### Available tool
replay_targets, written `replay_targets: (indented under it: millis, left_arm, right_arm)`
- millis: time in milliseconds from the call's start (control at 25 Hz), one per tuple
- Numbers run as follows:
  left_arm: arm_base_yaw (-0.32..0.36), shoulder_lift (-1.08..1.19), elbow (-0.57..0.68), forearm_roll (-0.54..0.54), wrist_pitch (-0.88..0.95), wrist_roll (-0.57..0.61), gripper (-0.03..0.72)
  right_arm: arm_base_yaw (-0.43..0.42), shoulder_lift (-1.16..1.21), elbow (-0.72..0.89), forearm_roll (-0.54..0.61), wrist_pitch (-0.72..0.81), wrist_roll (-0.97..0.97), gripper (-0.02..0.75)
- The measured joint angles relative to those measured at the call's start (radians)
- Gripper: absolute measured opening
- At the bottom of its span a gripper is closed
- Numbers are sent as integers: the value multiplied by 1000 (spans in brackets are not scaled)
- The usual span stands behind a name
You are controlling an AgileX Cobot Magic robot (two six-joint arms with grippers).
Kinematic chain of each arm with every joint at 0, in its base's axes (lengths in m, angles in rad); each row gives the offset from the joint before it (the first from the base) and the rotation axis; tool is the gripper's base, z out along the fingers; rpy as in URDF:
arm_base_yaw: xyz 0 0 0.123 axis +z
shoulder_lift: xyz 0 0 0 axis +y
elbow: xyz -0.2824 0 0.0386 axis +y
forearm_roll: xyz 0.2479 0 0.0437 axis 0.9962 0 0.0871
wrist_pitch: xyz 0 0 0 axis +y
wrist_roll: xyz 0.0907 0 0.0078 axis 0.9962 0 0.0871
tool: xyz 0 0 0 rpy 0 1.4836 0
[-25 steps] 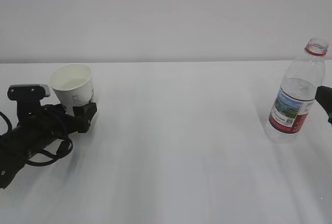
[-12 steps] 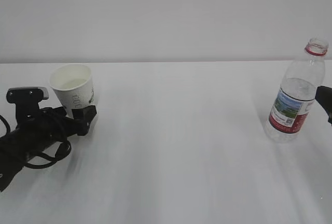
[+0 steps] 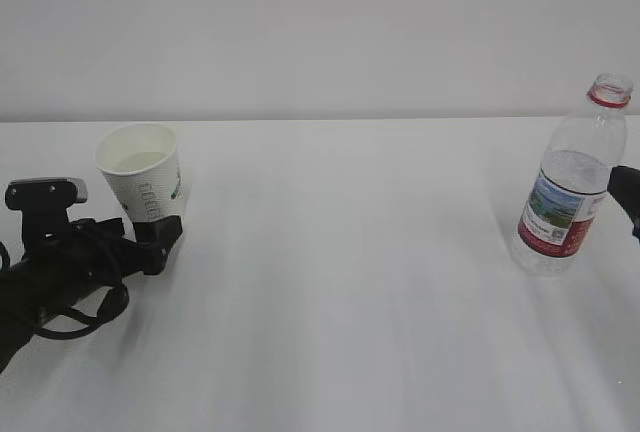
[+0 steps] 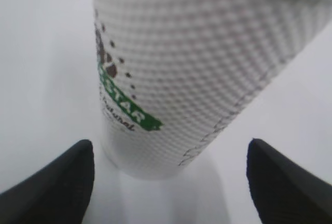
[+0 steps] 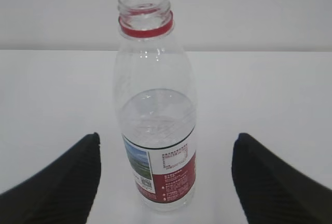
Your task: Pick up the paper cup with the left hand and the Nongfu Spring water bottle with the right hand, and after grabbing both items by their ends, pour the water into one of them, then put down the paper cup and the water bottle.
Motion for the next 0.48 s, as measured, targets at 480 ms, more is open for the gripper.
replay_targets:
  millis: [480]
  left_arm:
    - [0, -88, 84, 0, 0, -2, 684]
  right_arm:
    - [0, 0, 0, 0, 0, 0, 593]
